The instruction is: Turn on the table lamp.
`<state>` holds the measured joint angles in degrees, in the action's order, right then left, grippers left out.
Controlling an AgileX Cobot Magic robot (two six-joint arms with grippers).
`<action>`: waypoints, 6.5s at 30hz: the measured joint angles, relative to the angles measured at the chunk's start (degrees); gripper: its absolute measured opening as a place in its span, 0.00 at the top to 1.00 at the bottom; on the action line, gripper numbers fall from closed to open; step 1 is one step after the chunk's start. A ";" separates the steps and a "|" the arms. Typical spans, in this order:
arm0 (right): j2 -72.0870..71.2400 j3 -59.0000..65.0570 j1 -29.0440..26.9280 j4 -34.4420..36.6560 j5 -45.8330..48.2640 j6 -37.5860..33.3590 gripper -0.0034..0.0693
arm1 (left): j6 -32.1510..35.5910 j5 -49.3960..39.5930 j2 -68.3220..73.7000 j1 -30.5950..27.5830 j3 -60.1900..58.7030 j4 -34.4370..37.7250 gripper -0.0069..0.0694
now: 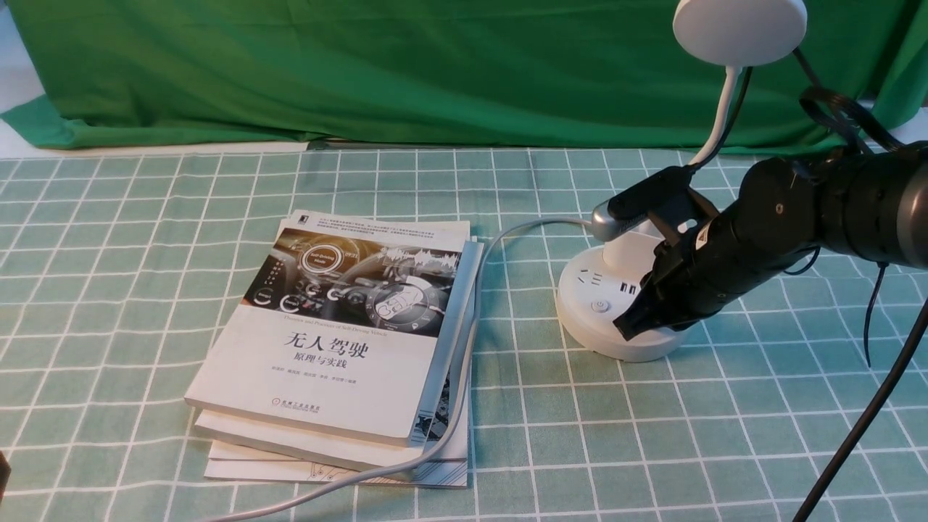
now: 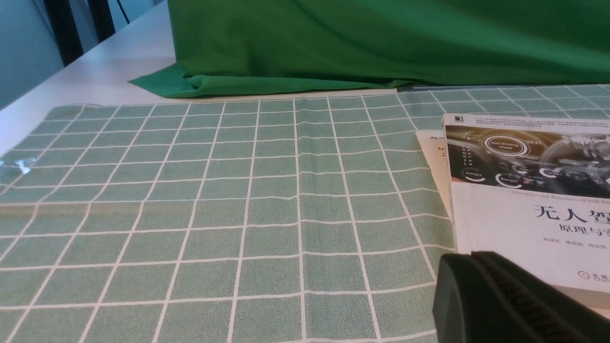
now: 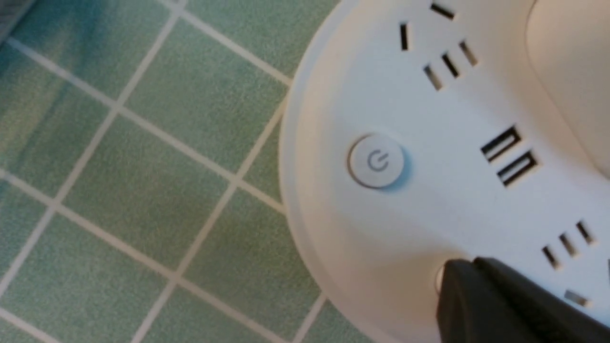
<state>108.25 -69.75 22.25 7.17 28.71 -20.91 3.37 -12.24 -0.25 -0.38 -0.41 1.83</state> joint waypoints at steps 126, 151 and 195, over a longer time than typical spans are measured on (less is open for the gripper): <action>-108.08 70.36 -23.78 -6.02 -16.03 20.91 0.72 | 0.00 0.05 0.00 0.00 0.00 0.00 0.88; -108.08 70.36 -23.78 -6.13 -15.96 21.34 0.65 | 0.00 0.05 0.00 0.00 0.00 0.00 0.88; -108.08 70.36 -23.78 -6.18 -15.82 21.45 0.63 | 0.00 0.05 0.00 0.00 0.00 0.00 0.88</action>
<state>0.16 0.61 -1.53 0.99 12.89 0.54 3.37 -12.19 -0.25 -0.38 -0.41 1.83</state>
